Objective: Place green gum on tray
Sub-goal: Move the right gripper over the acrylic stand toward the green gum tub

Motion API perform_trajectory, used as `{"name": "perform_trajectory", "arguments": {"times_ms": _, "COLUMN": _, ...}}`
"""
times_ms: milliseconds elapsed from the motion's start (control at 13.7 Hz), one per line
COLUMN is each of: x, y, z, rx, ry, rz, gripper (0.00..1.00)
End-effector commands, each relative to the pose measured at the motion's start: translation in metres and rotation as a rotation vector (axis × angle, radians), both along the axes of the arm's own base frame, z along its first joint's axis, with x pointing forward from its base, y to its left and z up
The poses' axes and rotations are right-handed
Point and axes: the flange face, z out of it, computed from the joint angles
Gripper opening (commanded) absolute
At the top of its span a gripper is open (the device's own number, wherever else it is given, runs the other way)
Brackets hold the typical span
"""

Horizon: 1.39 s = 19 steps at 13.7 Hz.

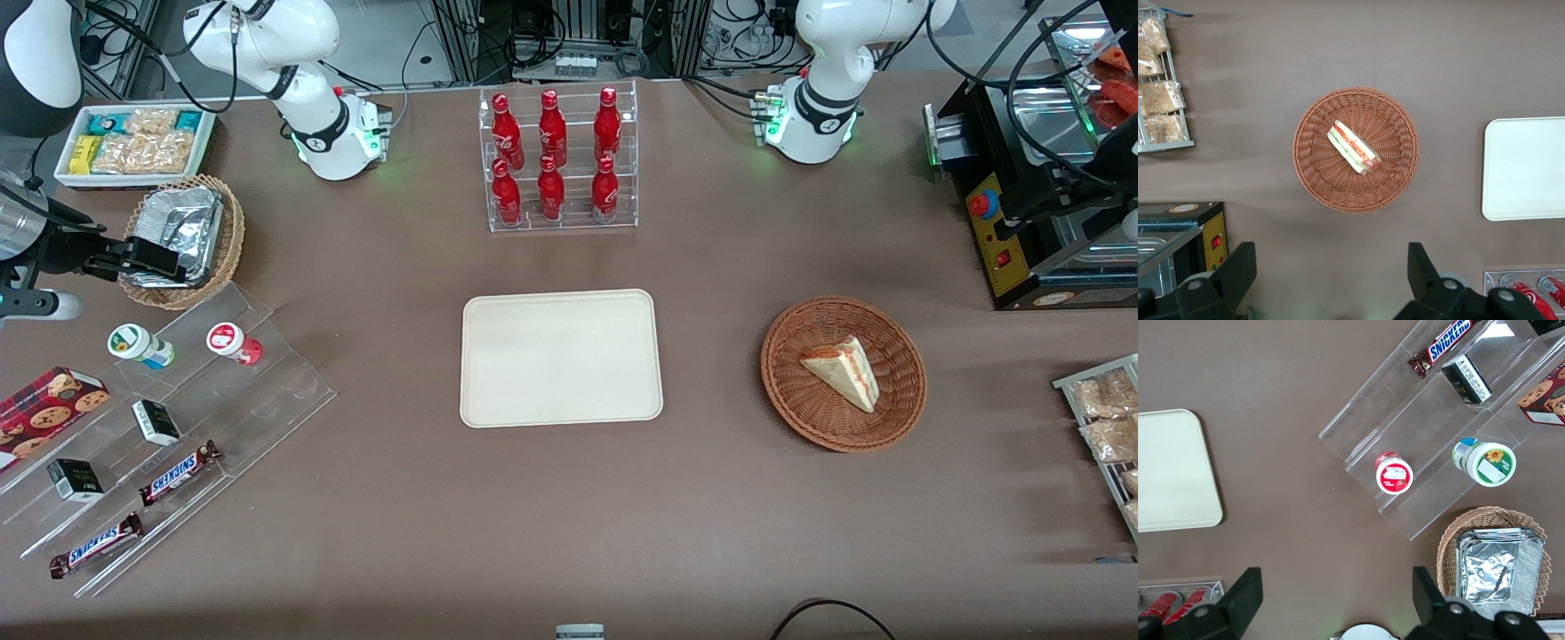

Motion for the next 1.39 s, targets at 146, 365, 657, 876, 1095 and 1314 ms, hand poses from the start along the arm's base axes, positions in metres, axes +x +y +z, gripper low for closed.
{"name": "perform_trajectory", "arguments": {"times_ms": 146, "x": 0.003, "y": -0.006, "z": -0.004, "rx": 0.01, "ry": 0.001, "rz": 0.004, "gripper": 1.0}}
{"name": "perform_trajectory", "arguments": {"times_ms": 365, "x": -0.002, "y": -0.022, "z": -0.033, "rx": 0.03, "ry": -0.01, "rz": 0.1, "gripper": 1.0}}
{"name": "perform_trajectory", "arguments": {"times_ms": 657, "x": -0.016, "y": -0.059, "z": -0.076, "rx": 0.05, "ry": -0.078, "rz": 0.3, "gripper": 1.0}}
{"name": "perform_trajectory", "arguments": {"times_ms": 876, "x": -0.018, "y": -0.091, "z": -0.105, "rx": 0.044, "ry": -0.138, "rz": 0.529, "gripper": 1.0}}
{"name": "perform_trajectory", "arguments": {"times_ms": 1095, "x": -0.014, "y": -0.122, "z": -0.127, "rx": 0.044, "ry": -0.151, "rz": 0.732, "gripper": 1.0}}
{"name": "perform_trajectory", "arguments": {"times_ms": 1314, "x": -0.014, "y": -0.144, "z": -0.143, "rx": 0.043, "ry": -0.149, "rz": 0.814, "gripper": 1.0}}
